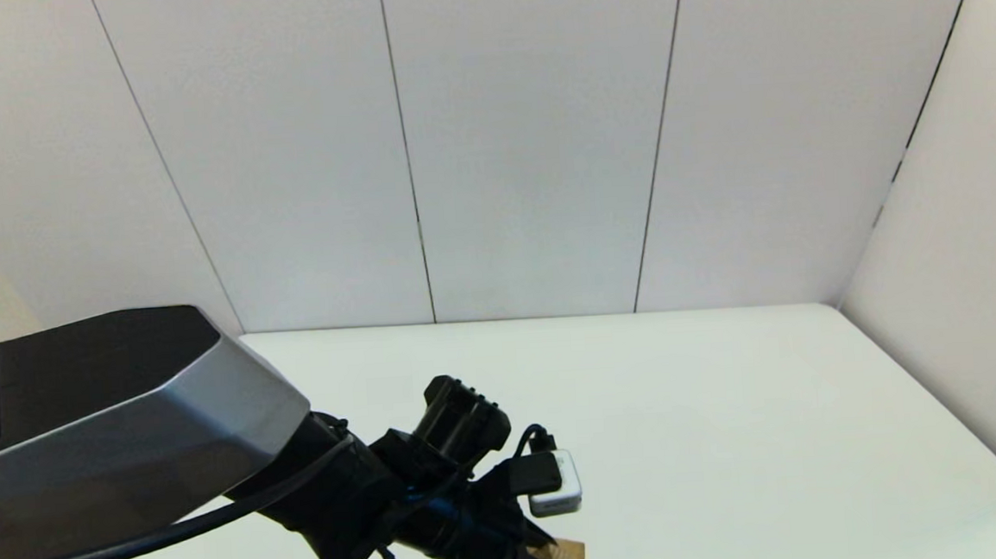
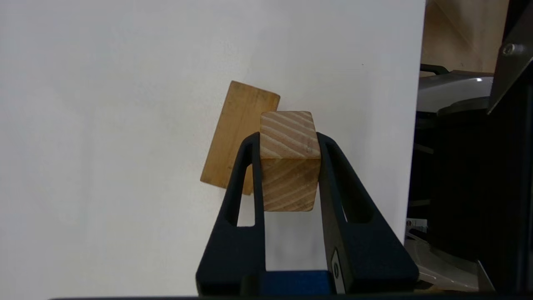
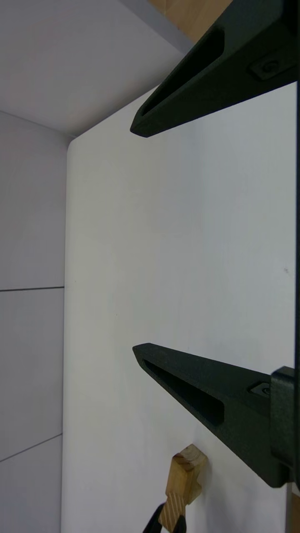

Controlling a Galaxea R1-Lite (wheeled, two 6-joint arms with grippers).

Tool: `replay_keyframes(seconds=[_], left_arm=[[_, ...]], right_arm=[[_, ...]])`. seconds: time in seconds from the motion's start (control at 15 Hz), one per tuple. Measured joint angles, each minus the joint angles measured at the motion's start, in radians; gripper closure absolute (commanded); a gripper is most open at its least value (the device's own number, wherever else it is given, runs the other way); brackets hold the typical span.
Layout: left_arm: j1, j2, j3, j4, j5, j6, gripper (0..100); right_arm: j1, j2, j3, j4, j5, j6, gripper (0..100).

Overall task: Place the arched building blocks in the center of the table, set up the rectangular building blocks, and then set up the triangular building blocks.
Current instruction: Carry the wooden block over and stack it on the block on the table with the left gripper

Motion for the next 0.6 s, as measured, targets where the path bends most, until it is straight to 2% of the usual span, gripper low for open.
replay_keyframes(seconds=[0.33,0.6], left_arm=[[0.001,0.052,0.0,-0.112,0.002,0.004,100],[0.003,0.077,-0.002,-0.114,0.001,0.014,100]], right_arm=[[0.0,0.0,0.0,0.0,0.0,0.0,0],[0.0,0.0,0.0,0.0,0.0,0.0,0]])
